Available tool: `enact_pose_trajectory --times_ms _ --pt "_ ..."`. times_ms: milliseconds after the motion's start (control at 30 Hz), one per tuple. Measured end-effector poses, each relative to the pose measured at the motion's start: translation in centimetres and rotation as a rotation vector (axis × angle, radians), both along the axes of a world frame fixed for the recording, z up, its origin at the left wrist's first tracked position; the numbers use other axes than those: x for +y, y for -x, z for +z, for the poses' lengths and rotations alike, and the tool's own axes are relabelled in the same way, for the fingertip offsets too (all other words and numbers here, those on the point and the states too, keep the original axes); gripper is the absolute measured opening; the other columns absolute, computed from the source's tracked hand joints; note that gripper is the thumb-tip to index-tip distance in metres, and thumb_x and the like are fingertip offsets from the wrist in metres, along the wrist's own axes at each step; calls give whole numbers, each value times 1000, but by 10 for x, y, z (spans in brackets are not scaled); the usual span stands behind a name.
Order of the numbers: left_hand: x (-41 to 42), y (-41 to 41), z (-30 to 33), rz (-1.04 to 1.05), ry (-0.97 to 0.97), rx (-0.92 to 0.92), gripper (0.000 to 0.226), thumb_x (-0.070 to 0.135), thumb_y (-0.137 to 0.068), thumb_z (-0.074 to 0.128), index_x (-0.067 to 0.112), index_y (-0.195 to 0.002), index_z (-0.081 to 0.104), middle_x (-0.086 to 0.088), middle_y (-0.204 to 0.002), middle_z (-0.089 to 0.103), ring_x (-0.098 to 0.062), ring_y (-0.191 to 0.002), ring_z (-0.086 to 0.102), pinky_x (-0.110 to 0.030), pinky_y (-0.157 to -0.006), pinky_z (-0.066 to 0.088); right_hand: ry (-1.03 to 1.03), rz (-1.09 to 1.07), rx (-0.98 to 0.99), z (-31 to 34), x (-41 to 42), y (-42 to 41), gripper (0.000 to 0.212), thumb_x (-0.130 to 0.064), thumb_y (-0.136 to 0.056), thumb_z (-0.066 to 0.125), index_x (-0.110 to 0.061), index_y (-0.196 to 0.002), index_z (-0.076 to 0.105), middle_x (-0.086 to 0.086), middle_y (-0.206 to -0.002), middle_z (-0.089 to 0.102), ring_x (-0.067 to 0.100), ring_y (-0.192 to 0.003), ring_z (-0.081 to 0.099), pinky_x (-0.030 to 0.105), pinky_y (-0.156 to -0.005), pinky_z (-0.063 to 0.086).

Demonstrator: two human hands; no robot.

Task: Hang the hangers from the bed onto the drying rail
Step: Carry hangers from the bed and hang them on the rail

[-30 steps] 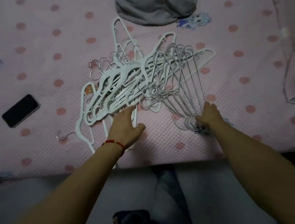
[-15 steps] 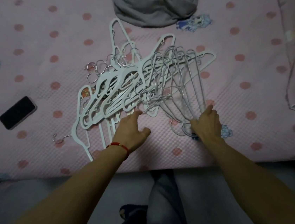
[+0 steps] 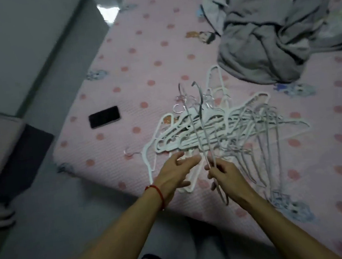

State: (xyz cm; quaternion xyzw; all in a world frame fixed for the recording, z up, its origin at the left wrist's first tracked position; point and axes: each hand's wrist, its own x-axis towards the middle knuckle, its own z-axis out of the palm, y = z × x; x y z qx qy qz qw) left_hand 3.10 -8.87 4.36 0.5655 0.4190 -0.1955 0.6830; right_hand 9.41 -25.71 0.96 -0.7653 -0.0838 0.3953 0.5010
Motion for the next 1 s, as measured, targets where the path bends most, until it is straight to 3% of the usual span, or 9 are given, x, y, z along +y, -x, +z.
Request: enact_pose_trajectory --times_ms 133,233,267,367,467,533,600,767,1000 --pt "62 52 38 354 42 -131 117 59 -62 81 24 -154 18 0 -138 51 -21 -123 54 -48 -101 49 -80 378 -38 51 93 25 25 -14 -95 53 -35 -93 66 -3 -85 68 16 -70 66 33 -61 59" --pt "108 110 65 627 -22 -209 119 51 -57 90 10 -150 29 -6 -131 60 -21 -113 64 -47 -100 50 -129 699 -98 91 163 67 17 -23 -97 54 -31 -107 65 -5 -89 69 11 -69 67 26 -65 57" --pt "121 136 75 720 -42 -230 108 45 -59 92 6 -144 38 -8 -123 65 -21 -106 67 -44 -95 53 -154 802 -114 103 184 86 18 -28 -96 54 -32 -110 65 -6 -93 71 8 -73 68 23 -68 56" --pt "151 227 102 998 -101 -311 44 20 -74 83 6 -108 59 -7 -91 66 -17 -80 67 -35 -72 58 -242 1051 -120 127 240 150 35 -49 -96 49 -39 -125 65 -21 -108 70 -5 -95 64 21 -89 51" --pt "165 331 131 1297 -164 -367 64 22 -65 84 7 -119 54 -13 -99 60 -25 -86 64 -49 -79 59 -269 1104 -23 142 284 220 33 -50 -96 50 -37 -122 67 -18 -114 69 -4 -96 64 20 -89 49" --pt "166 403 143 1432 -213 -377 55 20 -71 84 6 -115 55 -12 -99 59 -27 -86 62 -50 -78 58 -272 1114 -11 151 305 273 26 -47 -95 55 -36 -113 70 -8 -112 71 7 -94 68 29 -84 55" --pt "161 473 147 1560 -257 -333 32 20 -80 79 7 -98 57 -8 -78 59 -23 -72 61 -47 -77 58 -273 1192 -18 158 324 332 19 -37 -99 55 -33 -105 73 -5 -104 73 13 -90 69 38 -83 58" --pt "144 635 165 1872 -292 -275 31 30 -80 78 11 -83 53 -4 -59 49 -20 -54 55 -32 -59 50 -257 1509 -84 184 362 495 18 -29 -102 54 -31 -102 72 -3 -96 73 13 -86 70 35 -79 60" --pt "107 807 185 2141 -361 -242 50 42 -60 87 10 -92 66 -9 -69 53 -27 -70 58 -37 -64 53 -285 1835 -68 229 358 700 15 -34 -100 56 -30 -103 69 -4 -100 73 12 -91 69 30 -83 56"
